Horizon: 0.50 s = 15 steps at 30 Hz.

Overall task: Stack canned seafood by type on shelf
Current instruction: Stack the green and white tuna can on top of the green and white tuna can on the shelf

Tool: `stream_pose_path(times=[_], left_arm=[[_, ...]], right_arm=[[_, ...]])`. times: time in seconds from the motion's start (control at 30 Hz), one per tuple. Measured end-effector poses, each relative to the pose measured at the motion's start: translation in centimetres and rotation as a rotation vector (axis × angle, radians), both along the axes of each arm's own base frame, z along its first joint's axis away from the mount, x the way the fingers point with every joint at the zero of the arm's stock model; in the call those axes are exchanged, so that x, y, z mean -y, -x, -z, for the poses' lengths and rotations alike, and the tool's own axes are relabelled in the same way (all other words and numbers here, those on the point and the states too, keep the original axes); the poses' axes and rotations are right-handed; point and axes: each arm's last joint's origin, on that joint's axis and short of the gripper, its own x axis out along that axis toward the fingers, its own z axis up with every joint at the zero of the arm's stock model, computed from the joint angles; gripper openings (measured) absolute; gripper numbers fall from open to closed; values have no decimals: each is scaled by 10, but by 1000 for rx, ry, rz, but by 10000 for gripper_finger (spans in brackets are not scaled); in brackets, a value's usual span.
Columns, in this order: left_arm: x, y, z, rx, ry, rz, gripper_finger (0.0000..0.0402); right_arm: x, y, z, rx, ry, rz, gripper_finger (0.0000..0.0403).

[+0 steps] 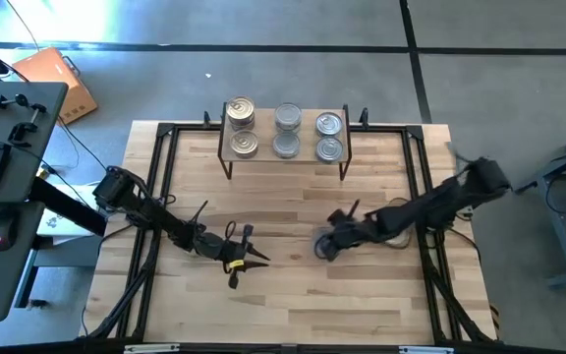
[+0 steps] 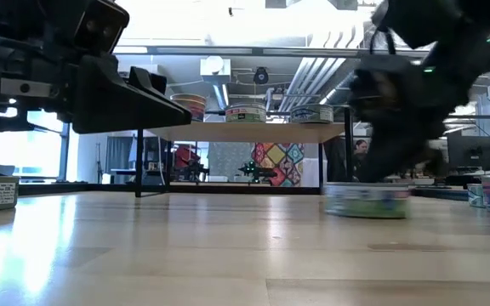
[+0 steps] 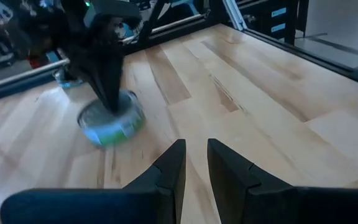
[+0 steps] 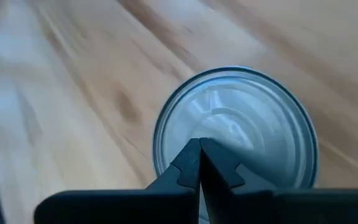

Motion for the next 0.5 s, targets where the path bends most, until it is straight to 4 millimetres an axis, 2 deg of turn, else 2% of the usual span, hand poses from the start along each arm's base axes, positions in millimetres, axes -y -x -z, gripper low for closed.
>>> stream_pose_path(times=[0.13,0.27,0.37,0.5], left_arm=[[0,0,0,5,-36,9,57],[0,0,0,10,-65,17,57],[0,0,0,12,-73,20,57],[0,0,0,6,-71,37,63]], right_arm=[[-13,-43,10,81,30,-13,0],[-25,-94,8,136,124,-27,0],[-34,-129,0,180,233,-108,0],[-42,-155,-25,257,337,-182,0]])
